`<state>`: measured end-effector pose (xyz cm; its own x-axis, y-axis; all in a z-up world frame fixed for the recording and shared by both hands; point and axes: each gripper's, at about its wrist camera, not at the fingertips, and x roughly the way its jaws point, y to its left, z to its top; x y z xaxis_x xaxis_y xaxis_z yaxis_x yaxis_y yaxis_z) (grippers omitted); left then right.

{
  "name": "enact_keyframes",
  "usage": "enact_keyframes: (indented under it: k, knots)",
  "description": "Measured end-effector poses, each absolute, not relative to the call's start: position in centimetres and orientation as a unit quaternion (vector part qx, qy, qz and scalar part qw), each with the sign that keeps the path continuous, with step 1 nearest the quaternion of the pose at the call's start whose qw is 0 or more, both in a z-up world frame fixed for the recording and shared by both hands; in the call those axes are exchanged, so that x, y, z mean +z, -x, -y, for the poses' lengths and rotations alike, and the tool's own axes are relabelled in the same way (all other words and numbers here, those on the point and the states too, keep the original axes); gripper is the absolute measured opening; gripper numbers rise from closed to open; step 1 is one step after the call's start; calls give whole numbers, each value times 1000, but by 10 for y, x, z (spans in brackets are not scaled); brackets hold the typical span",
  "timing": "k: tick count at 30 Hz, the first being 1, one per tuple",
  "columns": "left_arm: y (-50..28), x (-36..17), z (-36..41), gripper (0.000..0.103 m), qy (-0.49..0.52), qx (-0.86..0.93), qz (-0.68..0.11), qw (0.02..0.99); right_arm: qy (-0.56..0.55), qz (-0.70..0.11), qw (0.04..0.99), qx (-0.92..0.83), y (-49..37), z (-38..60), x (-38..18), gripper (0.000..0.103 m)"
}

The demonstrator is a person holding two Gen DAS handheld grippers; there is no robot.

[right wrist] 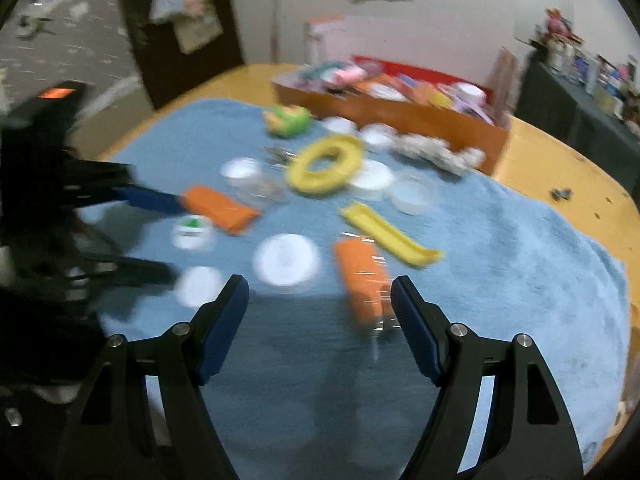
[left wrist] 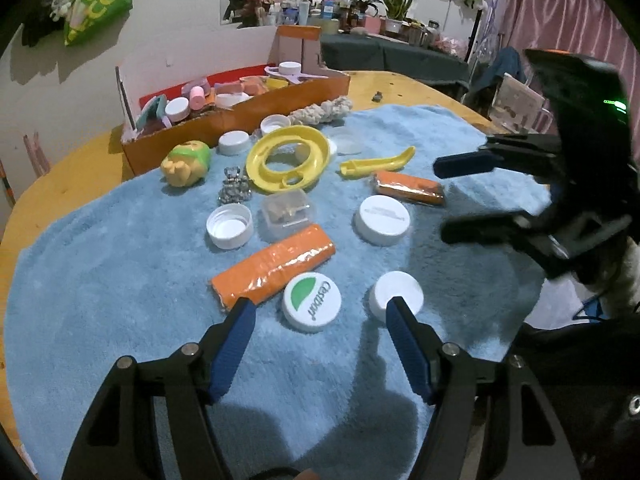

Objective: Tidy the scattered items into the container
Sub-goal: 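Move left tool to white Cetbon cap while right tool approaches orange wrapped bar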

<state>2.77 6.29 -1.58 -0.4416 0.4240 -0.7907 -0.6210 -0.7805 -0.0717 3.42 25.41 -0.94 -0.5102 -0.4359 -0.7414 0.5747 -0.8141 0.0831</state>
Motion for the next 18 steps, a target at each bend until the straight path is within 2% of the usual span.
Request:
enact_keyframes:
  k: [3, 7, 11, 18]
  knots:
    - [-25, -18, -63, 67, 429, 838, -109, 319, -395, -111, 274, -870, -34, -250, -13, 73]
    - [-24, -20, -63, 66, 428, 839, -105, 320, -408, -92, 269, -868, -23, -259, -19, 73]
    - [-25, -20, -65, 61, 424, 839, -109, 322, -412, -105, 258, -868, -14, -257, -26, 73]
    - [-23, -18, -66, 58, 420, 841, -113, 322, -417, -105, 260, -864, -3, -258, -30, 73]
